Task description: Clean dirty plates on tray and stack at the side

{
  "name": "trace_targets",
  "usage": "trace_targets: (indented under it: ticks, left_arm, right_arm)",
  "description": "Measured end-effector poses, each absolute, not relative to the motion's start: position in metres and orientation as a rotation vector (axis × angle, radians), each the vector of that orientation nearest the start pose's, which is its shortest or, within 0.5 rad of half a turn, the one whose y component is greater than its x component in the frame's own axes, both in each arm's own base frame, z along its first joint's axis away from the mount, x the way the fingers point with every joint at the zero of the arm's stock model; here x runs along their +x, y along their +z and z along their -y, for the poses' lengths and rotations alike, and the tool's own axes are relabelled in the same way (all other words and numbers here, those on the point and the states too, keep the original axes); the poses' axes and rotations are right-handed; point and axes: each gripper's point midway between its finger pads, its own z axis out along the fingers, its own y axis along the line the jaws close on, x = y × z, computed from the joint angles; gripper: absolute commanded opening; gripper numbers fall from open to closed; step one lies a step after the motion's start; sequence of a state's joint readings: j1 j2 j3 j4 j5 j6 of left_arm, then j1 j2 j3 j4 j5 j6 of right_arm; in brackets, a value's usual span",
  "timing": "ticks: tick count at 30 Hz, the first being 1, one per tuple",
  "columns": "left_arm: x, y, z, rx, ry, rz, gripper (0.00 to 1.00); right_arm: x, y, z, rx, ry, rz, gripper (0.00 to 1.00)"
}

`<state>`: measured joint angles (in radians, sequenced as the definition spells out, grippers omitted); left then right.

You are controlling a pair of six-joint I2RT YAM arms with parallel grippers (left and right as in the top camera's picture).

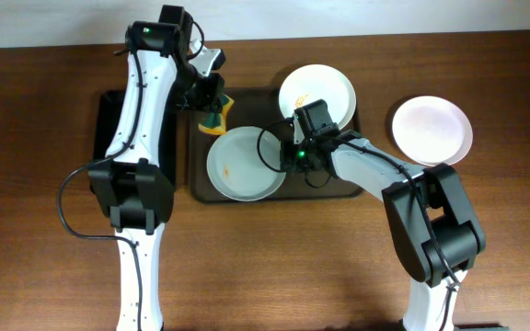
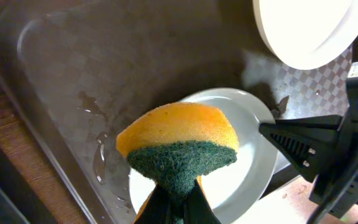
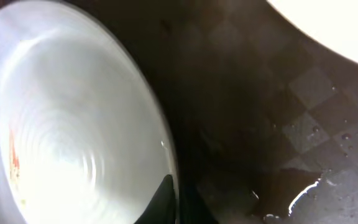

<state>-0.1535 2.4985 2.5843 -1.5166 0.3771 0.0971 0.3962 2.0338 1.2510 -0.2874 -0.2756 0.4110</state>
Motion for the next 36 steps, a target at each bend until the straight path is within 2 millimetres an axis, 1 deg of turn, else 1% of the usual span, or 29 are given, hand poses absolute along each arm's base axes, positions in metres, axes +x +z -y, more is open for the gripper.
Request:
trace_targets:
  ticks: [7,11,13,20,25,27,31,34,36]
  left_arm:
    - [0.485,0.121,0.138,0.406,-0.571,-2.944,0.01]
    - [0.475,0.114,0.137,0.398,-0.578,-2.992,0.01]
    - [0.469,0.103,0.137,0.394,-0.585,-3.034,0.01]
    - [0.448,0.043,0.134,0.377,-0.597,-3.161,0.01]
    - [0.437,0.011,0.135,0.374,-0.606,-3.199,0.01]
    - [0.435,0.007,0.137,0.366,-0.619,-3.198,0.01]
    - [0.431,0.007,0.143,0.374,-0.617,-3.197,0.01]
    - [0.425,0.007,0.157,0.421,-0.619,-3.2,0.01]
    - [0.418,0.007,0.174,0.47,-0.639,-3.2,0.01]
  right_arm:
    - [0.416,0.01,-0.225,-0.032,0.631,-2.72,0.04]
    - [0.42,0.011,-0.224,0.041,0.632,-2.713,0.04]
    - [0.422,0.012,-0.223,0.096,0.635,-2.71,0.04]
    - [0.427,0.011,-0.217,0.271,0.604,-2.698,0.04]
    - [0.427,0.011,-0.22,0.295,0.579,-2.688,0.04]
    - [0.427,0.01,-0.22,0.299,0.57,-2.686,0.04]
    - [0.429,0.009,-0.217,0.305,0.552,-2.682,0.04]
    - [0.429,0.009,-0.217,0.305,0.548,-2.681,0.04]
    - [0.429,0.009,-0.217,0.305,0.548,-2.681,0.04]
